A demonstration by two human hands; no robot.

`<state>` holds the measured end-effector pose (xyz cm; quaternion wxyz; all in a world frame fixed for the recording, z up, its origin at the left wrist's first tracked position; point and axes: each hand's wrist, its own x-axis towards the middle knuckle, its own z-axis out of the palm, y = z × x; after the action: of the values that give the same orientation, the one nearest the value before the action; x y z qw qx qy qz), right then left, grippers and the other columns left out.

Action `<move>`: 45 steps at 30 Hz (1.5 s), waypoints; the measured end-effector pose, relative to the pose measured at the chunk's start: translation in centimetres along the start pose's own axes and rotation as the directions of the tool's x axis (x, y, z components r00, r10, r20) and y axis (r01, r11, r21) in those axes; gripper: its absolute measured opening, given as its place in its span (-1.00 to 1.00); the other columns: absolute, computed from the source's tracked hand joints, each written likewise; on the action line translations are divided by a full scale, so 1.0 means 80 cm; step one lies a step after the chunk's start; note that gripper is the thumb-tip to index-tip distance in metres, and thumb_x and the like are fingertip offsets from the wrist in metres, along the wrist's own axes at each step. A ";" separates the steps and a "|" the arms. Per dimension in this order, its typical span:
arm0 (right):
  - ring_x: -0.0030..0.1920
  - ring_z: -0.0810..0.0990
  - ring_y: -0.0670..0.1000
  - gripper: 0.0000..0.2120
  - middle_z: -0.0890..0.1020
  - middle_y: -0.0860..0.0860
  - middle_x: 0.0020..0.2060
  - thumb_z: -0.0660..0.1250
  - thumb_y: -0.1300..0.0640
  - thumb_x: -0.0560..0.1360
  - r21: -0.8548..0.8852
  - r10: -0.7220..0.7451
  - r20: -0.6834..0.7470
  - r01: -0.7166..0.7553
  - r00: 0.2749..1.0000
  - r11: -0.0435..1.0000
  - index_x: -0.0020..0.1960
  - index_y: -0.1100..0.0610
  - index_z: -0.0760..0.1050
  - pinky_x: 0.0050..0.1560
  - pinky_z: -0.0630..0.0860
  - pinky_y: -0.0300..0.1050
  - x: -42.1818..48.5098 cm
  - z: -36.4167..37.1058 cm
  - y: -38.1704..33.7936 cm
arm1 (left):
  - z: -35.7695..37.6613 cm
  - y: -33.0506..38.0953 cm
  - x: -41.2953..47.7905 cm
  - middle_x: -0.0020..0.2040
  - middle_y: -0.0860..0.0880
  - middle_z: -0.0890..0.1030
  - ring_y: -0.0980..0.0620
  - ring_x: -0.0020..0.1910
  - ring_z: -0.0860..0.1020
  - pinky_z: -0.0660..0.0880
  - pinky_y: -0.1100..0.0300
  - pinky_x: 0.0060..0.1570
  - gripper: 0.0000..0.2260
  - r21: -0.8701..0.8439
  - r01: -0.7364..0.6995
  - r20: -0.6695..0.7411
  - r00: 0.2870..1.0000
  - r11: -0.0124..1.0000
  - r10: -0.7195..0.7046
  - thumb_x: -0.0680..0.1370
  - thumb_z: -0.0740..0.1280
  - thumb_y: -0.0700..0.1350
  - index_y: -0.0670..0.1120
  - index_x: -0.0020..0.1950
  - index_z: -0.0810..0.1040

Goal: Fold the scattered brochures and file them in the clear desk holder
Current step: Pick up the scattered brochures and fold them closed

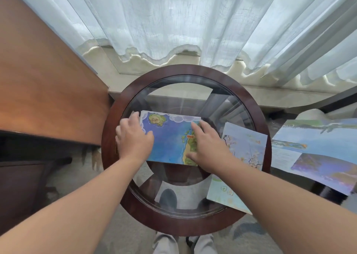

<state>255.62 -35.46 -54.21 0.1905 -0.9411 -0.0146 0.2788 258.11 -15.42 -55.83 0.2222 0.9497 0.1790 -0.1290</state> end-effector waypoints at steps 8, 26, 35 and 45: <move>0.58 -0.15 0.05 -0.10 -0.14 0.03 0.60 0.30 -0.08 0.50 -0.215 -0.142 0.020 0.143 0.990 0.966 0.61 0.08 -0.19 0.55 -0.01 0.04 0.038 0.012 0.001 | 0.075 0.042 -0.010 0.60 -0.07 0.08 -0.03 0.58 -0.03 -0.22 0.02 0.51 -0.45 0.168 -0.633 0.204 0.773 0.756 0.601 0.63 0.04 0.07 -0.08 0.58 0.07; 0.56 -0.30 0.01 0.24 -0.34 -0.03 0.56 0.50 -0.25 0.31 -0.278 -0.123 0.107 0.149 0.987 0.949 0.56 -0.01 -0.39 0.53 -0.19 0.07 0.039 0.013 0.010 | 0.035 -0.052 0.021 0.58 -0.12 -0.24 -0.04 0.56 -0.26 -0.27 0.02 0.52 -0.21 0.462 -0.597 0.295 0.801 0.656 0.521 0.53 -0.16 0.36 -0.14 0.55 -0.24; 0.56 -0.30 0.01 0.19 -0.35 -0.02 0.55 0.45 -0.25 0.37 -0.302 -0.143 0.078 0.160 0.987 0.940 0.55 0.01 -0.40 0.54 -0.19 0.07 0.040 0.017 0.015 | 0.069 -0.008 -0.018 0.56 -0.11 -0.32 -0.05 0.53 -0.34 -0.26 -0.11 0.50 -0.20 0.407 -0.629 0.338 0.777 0.663 0.530 0.45 -0.22 0.43 0.00 0.54 -0.31; 0.58 -0.16 0.06 -0.07 -0.15 0.02 0.60 0.31 -0.22 0.51 -0.069 -0.125 -0.054 0.121 0.991 0.990 0.60 0.06 -0.19 0.54 -0.07 0.05 -0.008 -0.025 0.013 | -0.031 0.013 -0.022 0.49 -0.17 0.33 -0.18 0.52 0.17 0.04 -0.21 0.46 -0.43 0.410 -0.580 0.302 0.814 0.704 0.496 0.60 0.13 0.19 -0.13 0.50 0.31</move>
<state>256.07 -37.17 -52.72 0.1767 -0.9519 -0.0763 0.2383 257.39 -15.65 -52.72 0.0198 0.9699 -0.1646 -0.1786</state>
